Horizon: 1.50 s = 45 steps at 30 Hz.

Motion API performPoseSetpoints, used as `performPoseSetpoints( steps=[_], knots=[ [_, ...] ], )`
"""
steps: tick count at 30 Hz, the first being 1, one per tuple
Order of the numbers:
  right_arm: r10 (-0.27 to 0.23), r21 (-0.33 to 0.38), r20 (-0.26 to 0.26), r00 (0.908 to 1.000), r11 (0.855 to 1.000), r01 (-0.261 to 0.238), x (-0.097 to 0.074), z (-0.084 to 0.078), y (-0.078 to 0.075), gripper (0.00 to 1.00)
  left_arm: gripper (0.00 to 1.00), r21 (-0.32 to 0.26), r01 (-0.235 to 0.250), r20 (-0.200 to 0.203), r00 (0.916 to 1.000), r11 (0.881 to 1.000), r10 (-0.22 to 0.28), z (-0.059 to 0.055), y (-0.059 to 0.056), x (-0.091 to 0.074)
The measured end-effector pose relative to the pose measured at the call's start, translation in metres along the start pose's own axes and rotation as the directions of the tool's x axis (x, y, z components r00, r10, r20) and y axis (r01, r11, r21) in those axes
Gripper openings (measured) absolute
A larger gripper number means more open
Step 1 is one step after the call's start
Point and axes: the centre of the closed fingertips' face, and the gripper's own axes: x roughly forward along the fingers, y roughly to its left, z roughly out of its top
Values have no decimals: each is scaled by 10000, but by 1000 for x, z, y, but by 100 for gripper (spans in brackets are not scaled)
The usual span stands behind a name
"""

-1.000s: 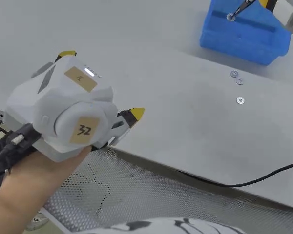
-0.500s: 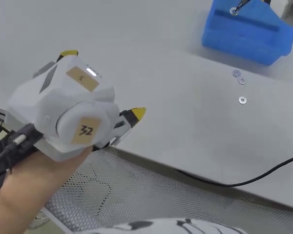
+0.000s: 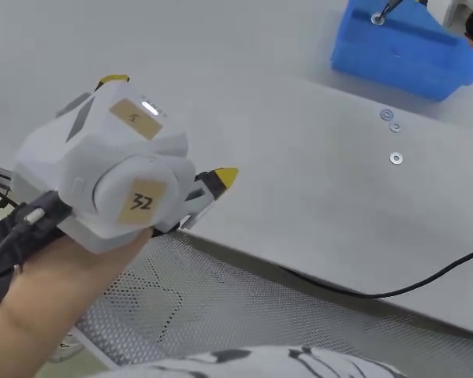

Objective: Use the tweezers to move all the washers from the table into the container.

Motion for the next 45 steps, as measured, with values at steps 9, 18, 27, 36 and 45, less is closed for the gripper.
performPoseSetpoints(
  steps=[9,18,27,36,45],
  knots=[
    [-2,93,-376,9993,10000,6,6,-18,-2,0,89,1,39,-56,10000,10000,-39,0,-1,-1],
    [128,64,-834,9964,9999,-123,21,-39,-5,0,89,16,36,-73,10000,10000,-36,-1,0,0],
    [155,136,-1160,9931,9998,-140,23,-51,-2,0,88,21,42,-101,9999,10000,-42,-1,-1,0],
    [155,190,-1116,9936,9997,-135,26,-51,1,0,88,45,60,-120,9999,10000,-60,-2,-1,1],
    [-22,338,-1068,9943,9994,59,20,-50,1,2,88,70,73,-97,9999,9999,-72,-2,-1,1]
  ],
)
